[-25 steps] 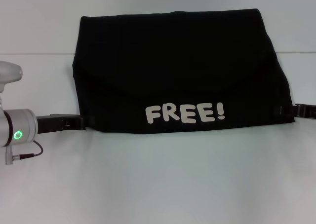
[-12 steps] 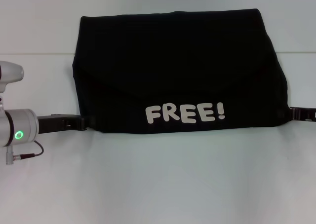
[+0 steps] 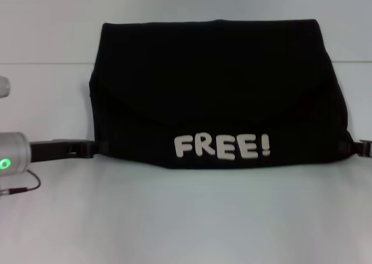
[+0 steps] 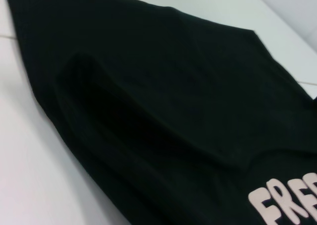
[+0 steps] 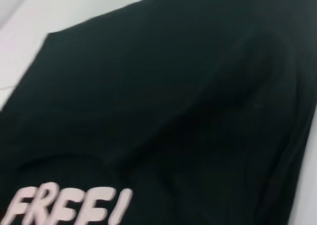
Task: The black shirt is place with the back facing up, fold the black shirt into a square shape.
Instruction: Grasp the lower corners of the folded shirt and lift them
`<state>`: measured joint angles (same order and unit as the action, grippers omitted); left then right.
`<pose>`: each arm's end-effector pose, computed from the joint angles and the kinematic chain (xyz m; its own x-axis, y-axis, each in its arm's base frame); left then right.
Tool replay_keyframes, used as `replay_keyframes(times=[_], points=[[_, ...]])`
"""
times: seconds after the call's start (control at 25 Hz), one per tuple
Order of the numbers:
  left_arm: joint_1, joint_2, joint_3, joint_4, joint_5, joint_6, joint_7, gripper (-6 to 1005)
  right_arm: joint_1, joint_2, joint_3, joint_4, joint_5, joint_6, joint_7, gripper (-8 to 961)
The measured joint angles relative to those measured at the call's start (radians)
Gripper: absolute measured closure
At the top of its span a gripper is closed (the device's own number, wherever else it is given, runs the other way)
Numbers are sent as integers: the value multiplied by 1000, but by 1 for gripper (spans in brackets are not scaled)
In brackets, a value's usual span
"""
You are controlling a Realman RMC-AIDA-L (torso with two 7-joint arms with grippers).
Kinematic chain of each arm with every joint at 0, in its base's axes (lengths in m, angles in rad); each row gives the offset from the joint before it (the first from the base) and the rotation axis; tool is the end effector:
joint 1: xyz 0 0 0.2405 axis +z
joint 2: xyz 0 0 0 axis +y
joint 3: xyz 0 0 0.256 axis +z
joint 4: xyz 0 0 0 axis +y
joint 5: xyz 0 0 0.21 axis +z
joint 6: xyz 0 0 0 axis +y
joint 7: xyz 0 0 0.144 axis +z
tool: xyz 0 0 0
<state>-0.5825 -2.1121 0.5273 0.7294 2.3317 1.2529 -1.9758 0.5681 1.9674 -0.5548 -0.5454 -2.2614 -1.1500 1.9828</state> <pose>-0.3052 0.3636 0.0093 0.4582 0.7492 0.4783 0.8885 -0.4002 -0.2243 0.3473 0.3663 0.0400 0.3776 -0.7720 -0.5113 -0.9237 -0.2750 -0.2669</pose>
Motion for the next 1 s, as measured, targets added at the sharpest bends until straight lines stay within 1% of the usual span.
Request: replay_keyframes(times=[0.04, 0.08, 0.16, 0.28, 0.44, 0.68, 0.72, 0.76, 0.88, 1.0], points=[[22, 1, -5, 40, -1, 77, -11, 1001, -16, -1, 19, -12, 0, -42, -11, 897], [22, 1, -5, 40, -1, 77, -11, 1001, -32, -2, 37, -23, 0, -85, -22, 897], [39, 5, -23, 76, -1, 164, -18, 1001, -67, -4, 71, -44, 0, -167, -45, 896], [61, 16, -73, 106, 1, 312, -14, 1000, -123, -10, 118, -71, 0, -273, -85, 895], [81, 30, -136, 122, 37, 463, 10, 1000, -201, -21, 173, -90, -2, -404, -162, 894], [97, 39, -217, 131, 139, 652, 46, 1000, -294, -43, 184, -91, -7, -535, -250, 892], [104, 40, -233, 132, 157, 717, 69, 1000, -307, -45, 185, -91, -7, -552, -260, 892], [104, 40, -233, 132, 157, 717, 69, 1000, -318, -46, 186, -91, -8, -564, -269, 892], [115, 40, -241, 132, 184, 783, 92, 1000, -346, -48, 189, -86, -23, -606, -296, 891], [121, 40, -237, 133, 224, 809, 95, 1000, -363, -50, 193, -84, -41, -644, -314, 890]])
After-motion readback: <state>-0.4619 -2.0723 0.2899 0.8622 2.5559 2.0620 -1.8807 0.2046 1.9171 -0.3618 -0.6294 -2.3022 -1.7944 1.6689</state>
